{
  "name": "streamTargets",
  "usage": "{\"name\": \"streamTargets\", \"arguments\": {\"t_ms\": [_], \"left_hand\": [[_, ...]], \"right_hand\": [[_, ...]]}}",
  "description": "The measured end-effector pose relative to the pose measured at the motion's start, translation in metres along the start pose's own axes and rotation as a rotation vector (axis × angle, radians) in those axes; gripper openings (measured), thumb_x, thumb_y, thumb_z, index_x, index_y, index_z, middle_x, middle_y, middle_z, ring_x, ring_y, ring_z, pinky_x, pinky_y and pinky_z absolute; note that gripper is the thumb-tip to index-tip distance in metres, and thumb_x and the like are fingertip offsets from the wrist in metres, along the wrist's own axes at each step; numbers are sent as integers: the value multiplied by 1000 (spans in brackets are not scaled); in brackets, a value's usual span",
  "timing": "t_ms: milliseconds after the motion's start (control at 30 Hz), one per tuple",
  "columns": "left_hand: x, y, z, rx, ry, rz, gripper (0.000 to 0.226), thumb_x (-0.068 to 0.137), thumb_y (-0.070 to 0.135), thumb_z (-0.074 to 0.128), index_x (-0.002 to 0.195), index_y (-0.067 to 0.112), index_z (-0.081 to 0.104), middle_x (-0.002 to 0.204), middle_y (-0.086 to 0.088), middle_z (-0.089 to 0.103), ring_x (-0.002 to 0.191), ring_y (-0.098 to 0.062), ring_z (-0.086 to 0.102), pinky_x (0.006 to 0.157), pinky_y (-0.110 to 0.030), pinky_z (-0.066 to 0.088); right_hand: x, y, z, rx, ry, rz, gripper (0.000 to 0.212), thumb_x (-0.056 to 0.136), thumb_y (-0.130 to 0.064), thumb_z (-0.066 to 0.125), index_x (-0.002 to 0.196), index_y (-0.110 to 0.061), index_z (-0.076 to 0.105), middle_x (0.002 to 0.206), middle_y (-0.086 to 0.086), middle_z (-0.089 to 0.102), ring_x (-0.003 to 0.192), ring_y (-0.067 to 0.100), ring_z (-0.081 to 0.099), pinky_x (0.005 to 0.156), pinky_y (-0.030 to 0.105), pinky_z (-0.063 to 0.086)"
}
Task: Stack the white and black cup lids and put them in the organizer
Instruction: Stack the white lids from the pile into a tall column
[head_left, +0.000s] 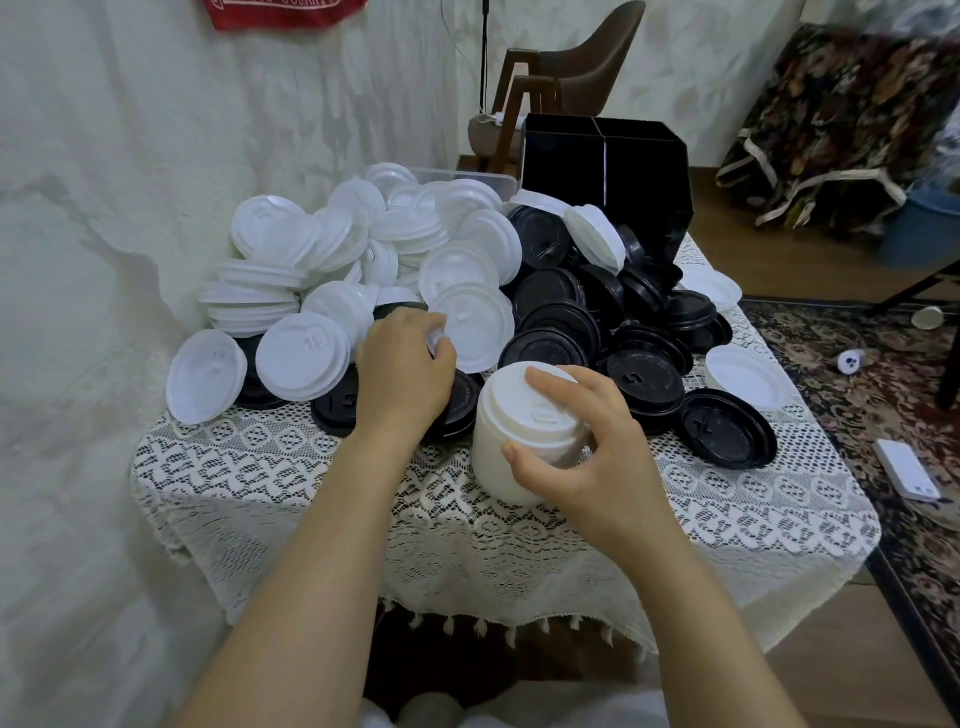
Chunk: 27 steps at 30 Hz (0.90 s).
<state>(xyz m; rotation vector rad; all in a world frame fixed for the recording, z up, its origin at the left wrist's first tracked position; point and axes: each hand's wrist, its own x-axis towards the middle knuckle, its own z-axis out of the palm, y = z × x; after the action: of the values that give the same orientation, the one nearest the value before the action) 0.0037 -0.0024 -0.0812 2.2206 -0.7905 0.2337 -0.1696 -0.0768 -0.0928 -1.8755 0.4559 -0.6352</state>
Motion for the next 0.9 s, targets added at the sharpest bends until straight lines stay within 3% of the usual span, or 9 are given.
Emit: {"name": "streamTargets", "arguments": {"t_ms": [100, 233, 333, 533, 667, 767, 900], "left_hand": [[-2, -3, -2, -39, 107, 18, 20, 86, 0, 55, 101, 6, 67, 102, -8, 65, 97, -27, 56, 80, -22, 34], [-4, -1, -2, -117, 132, -29, 24, 86, 2, 57, 107, 10, 49, 91, -1, 55, 80, -22, 50, 69, -27, 32], [-3, -3, -2, -158, 133, -4, 37, 87, 3, 58, 123, 10, 53, 98, -2, 57, 84, -22, 54, 76, -27, 38], [-3, -10, 1, -105, 155, 16, 23, 92, 14, 61, 113, 12, 69, 101, -2, 44, 79, -18, 48, 75, -16, 32], [-4, -11, -3, -139, 185, 12, 26, 89, 6, 57, 112, 12, 70, 108, -5, 55, 89, -22, 58, 80, -26, 43], [-4, -12, -7, -284, 188, -9, 31, 85, -3, 55, 108, 9, 70, 105, 2, 61, 94, -25, 64, 87, -37, 51], [-6, -12, -7, -422, 92, -120, 35, 89, -6, 51, 112, 12, 69, 107, 5, 65, 103, -18, 63, 93, -28, 49]], "right_hand": [[0, 0, 0, -10, -4, -7, 54, 76, -16, 80, 123, -33, 59, 125, -24, 42, 114, -9, 43, 88, 7, 40], [-1, 0, 0, -28, -8, -10, 54, 77, -18, 80, 124, -34, 58, 125, -26, 41, 113, -11, 41, 86, 5, 39], [-1, -1, -1, -36, -7, -21, 53, 77, -17, 80, 121, -37, 57, 126, -25, 40, 114, -11, 41, 88, 6, 40], [-1, 1, 0, -24, -11, -18, 53, 78, -17, 80, 121, -37, 57, 126, -24, 41, 115, -7, 43, 90, 9, 41], [-1, 0, 0, -31, -14, -16, 53, 78, -17, 79, 121, -38, 56, 127, -24, 41, 116, -6, 43, 89, 8, 41], [-1, 0, -1, -35, -15, -14, 53, 78, -17, 79, 123, -36, 57, 128, -21, 41, 116, -6, 42, 88, 7, 40], [-2, -1, 0, -34, -13, -20, 53, 78, -18, 79, 121, -38, 56, 128, -23, 41, 115, -9, 41, 87, 6, 39]]}}
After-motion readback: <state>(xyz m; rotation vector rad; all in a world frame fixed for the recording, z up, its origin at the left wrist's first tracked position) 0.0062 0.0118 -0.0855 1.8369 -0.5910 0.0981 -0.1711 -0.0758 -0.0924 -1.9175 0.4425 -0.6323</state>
